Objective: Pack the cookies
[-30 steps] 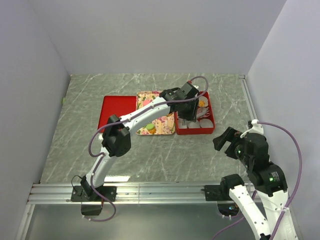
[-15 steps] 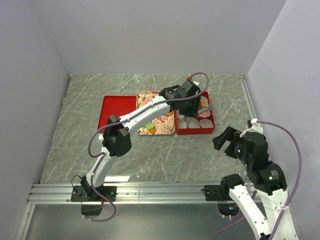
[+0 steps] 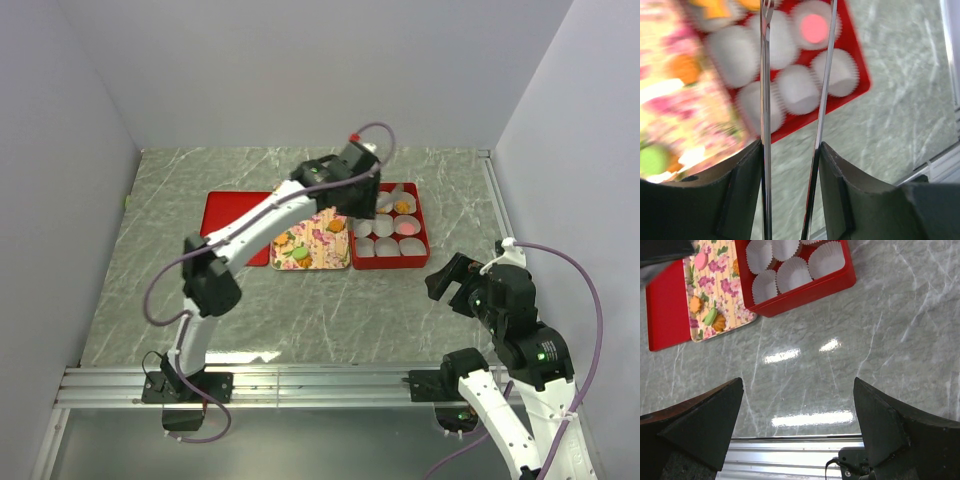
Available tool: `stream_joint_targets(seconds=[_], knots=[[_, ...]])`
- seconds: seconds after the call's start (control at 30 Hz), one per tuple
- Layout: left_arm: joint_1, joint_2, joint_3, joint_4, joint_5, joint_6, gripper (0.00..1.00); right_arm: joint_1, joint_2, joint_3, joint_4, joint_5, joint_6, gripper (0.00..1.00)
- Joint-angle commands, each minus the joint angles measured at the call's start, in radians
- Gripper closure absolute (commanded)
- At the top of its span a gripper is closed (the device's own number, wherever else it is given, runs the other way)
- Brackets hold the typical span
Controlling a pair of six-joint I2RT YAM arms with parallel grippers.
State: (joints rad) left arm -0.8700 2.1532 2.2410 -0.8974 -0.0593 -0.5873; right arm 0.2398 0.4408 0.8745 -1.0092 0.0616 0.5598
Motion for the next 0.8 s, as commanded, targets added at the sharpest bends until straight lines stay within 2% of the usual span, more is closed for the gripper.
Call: stream_joint_targets(seconds=[0.0,0.17,0.23,0.4,0.53,0.77], knots=[[0.060,-0.212,-0.087,-0.040,-0.114,0.049,0.48,0.007,-0.011,-0.003,0.037,0.010,-0.001,0.03],[0.085,-0.360,-0.256,-0.100,-0.240,0.116,0.48,0.007,-0.013,-0.003,0.038,0.009,-0.001,0.03],[0.088,-0.407,-0.366,-0.097,-0.270,0.148,0.48,0.007,-0.013,-0.005,0.038,0.010,-0.001,0.03],[0.091,-0.455,-0.549,-0.063,-0.240,0.170,0.46,0.006,-0.019,-0.006,0.037,0.014,0.002,0.03],[0.091,-0.449,-0.601,-0.031,-0.195,0.187,0.42,0.009,-0.022,-0.005,0.035,0.017,0.003,0.03],[0.089,-0.371,-0.571,-0.032,-0.189,0.218,0.43,0.007,-0.031,-0.006,0.032,0.018,0.005,0.03]])
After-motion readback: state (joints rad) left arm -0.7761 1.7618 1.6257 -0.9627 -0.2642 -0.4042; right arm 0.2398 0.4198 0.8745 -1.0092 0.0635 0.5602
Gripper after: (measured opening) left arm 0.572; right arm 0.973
